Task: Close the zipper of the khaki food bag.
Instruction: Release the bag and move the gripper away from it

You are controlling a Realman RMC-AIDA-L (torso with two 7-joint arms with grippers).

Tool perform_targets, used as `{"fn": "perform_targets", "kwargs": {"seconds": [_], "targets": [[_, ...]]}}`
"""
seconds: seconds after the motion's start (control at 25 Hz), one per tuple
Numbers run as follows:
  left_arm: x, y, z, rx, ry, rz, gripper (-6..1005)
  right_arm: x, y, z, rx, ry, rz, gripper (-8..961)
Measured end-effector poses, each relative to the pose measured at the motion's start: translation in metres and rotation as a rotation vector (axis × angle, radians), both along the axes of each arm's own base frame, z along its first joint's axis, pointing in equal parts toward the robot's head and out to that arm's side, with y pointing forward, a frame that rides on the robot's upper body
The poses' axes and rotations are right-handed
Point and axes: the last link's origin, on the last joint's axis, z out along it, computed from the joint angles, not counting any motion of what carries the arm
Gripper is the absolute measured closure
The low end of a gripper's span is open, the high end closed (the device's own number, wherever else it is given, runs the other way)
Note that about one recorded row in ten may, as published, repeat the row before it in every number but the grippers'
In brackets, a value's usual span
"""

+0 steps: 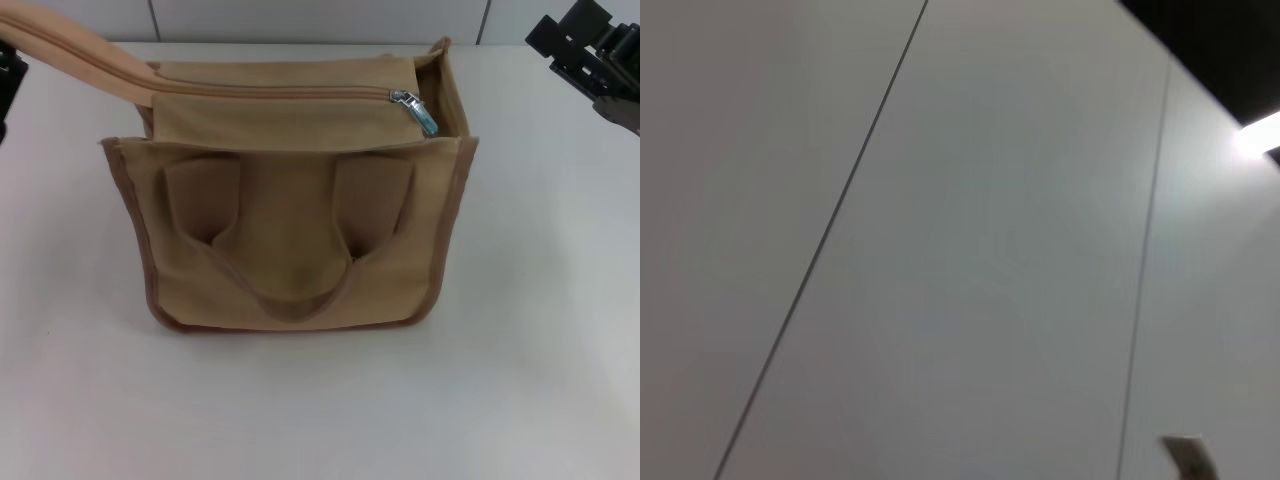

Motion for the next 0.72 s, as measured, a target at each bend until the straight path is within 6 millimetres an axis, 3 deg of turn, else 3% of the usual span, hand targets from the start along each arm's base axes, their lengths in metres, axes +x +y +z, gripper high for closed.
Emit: {"fn": "perform_targets", "kwargs": {"seconds": [0.4,0.72], "targets": [[0.015,-0.004,0.013,-0.092,-0.083,-0.148,247,0.000,0.000,-0.001,0.029,-0.017,0.006,115],[0.024,0.007,0.004,-0.209,0.076,-0.201,242,-0.001,0.001,-0.004,0.058,-0.036,0.012,116]]}}
